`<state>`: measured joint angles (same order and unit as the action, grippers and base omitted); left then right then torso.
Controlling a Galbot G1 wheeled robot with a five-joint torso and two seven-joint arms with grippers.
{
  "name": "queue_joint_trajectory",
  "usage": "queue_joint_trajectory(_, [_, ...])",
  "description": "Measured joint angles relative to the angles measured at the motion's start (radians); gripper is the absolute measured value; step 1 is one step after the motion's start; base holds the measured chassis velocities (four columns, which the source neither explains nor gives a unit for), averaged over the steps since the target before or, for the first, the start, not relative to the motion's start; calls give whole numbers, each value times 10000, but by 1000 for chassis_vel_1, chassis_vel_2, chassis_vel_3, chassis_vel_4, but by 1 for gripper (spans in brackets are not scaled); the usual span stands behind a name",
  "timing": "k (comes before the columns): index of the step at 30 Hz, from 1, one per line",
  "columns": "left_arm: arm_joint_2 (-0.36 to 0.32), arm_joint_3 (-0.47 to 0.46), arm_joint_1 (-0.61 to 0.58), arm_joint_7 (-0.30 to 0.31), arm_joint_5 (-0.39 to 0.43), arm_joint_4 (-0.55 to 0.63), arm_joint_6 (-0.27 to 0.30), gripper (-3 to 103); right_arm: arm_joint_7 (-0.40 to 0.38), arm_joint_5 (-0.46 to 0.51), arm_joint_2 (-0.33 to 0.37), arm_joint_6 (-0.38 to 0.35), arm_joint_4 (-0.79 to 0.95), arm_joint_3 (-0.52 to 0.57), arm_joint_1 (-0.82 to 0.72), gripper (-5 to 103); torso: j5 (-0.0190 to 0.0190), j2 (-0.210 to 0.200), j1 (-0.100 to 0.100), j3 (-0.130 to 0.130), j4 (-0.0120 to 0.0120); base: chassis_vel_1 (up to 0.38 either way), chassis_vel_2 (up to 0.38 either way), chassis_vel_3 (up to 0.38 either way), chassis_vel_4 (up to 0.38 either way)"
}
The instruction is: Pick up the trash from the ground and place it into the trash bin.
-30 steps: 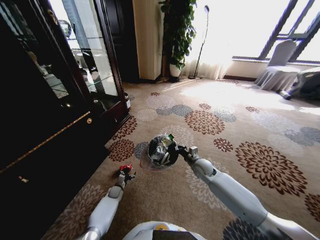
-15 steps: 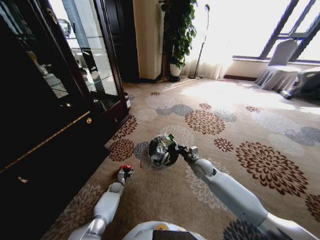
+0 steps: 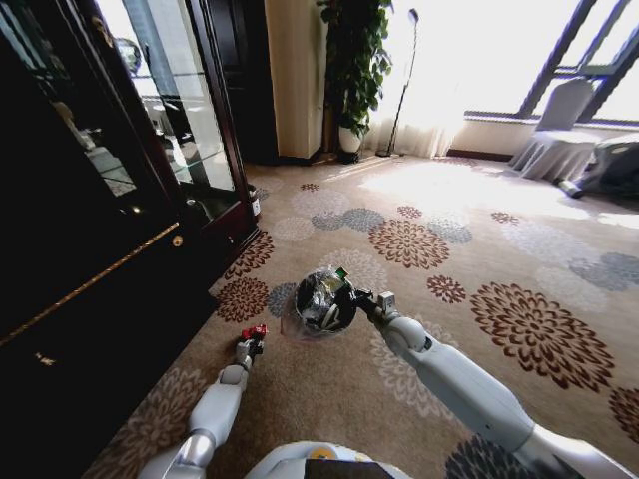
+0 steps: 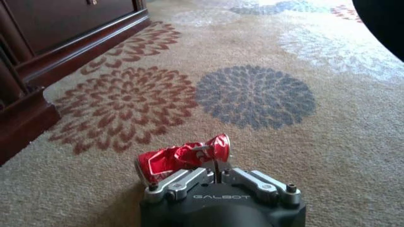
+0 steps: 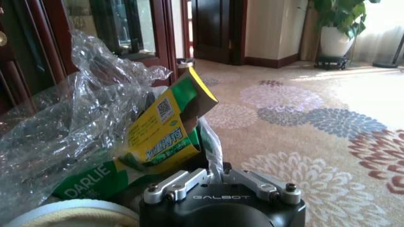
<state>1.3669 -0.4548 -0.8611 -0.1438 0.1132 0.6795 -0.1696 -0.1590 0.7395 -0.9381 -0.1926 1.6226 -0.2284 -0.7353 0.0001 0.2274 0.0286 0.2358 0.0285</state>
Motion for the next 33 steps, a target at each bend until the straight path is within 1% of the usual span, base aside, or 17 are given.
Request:
queue_joint_trajectory(1, [-51,74,-71,0,52,134,-15,2,0,0,0,0,0,0,0,1,0,0,0,0,0,0,0,0,0])
queue_joint_trajectory(3, [-71,111,-89,0,51,165,-36,2,0,0,0,0,0,0,0,1,0,0,0,0,0,0,0,0,0])
queue_joint_trajectory(6, [-124,268,-106,0,-360,217,-203,-2,0,0,0,0,0,0,0,1,0,0,0,0,-1,0,0,0,0])
queue_joint_trajectory(7, [-121,315,-93,0,-663,217,-304,3,0,0,0,0,0,0,0,1,0,0,0,0,-1,0,0,0,0])
queue_joint_trajectory(9, [-112,333,-80,0,-807,215,-333,3,0,0,0,0,0,0,0,1,0,0,0,0,-1,0,0,0,0])
queue_joint_trajectory(12, [-28,389,36,138,-1135,134,-354,19,0,0,0,0,0,0,0,1,-1,0,0,0,-2,0,0,0,0])
queue_joint_trajectory(13, [-28,389,36,138,-1135,134,-354,19,0,0,0,0,0,0,0,1,-1,0,0,0,-2,0,0,0,0])
queue_joint_trajectory(16, [23,399,225,310,-1397,-113,-325,36,0,0,0,0,0,0,0,1,0,0,0,0,-1,0,0,0,0])
queue_joint_trajectory(17, [23,399,225,310,-1397,-113,-325,36,0,0,0,0,0,0,0,1,0,0,0,0,-1,0,0,0,0])
queue_joint_trajectory(19, [39,384,396,361,-1650,-338,-309,47,0,0,0,0,0,0,0,1,-1,0,0,0,-1,0,0,0,0])
queue_joint_trajectory(21, [47,383,476,363,-1691,-428,-298,47,0,0,0,0,0,0,0,1,0,0,0,0,-1,0,0,0,0])
queue_joint_trajectory(23, [82,383,624,364,-1749,-609,-268,57,0,0,1,0,0,0,0,1,0,0,-1,-1,-2,0,0,0,0])
queue_joint_trajectory(24, [82,383,624,364,-1749,-609,-268,57,0,0,1,0,0,0,0,1,0,0,-1,-1,-2,0,0,0,0])
queue_joint_trajectory(28, [175,448,813,359,-1721,-901,-43,80,0,0,0,0,0,0,0,1,0,0,-2,-1,-2,-82,82,82,-72])
queue_joint_trajectory(30, [210,449,880,357,-1720,-1045,-30,80,1,0,0,0,0,0,0,1,0,1,-2,-1,-1,-140,123,131,-111])
queue_joint_trajectory(32, [294,416,1045,379,-1811,-1401,-29,90,1,0,0,0,0,0,2,1,0,0,-1,-1,-2,-173,174,143,-160])
queue_joint_trajectory(33, [294,416,1045,379,-1811,-1401,-29,90,1,0,0,0,0,0,2,1,0,0,-1,-1,-2,-173,167,135,-160])
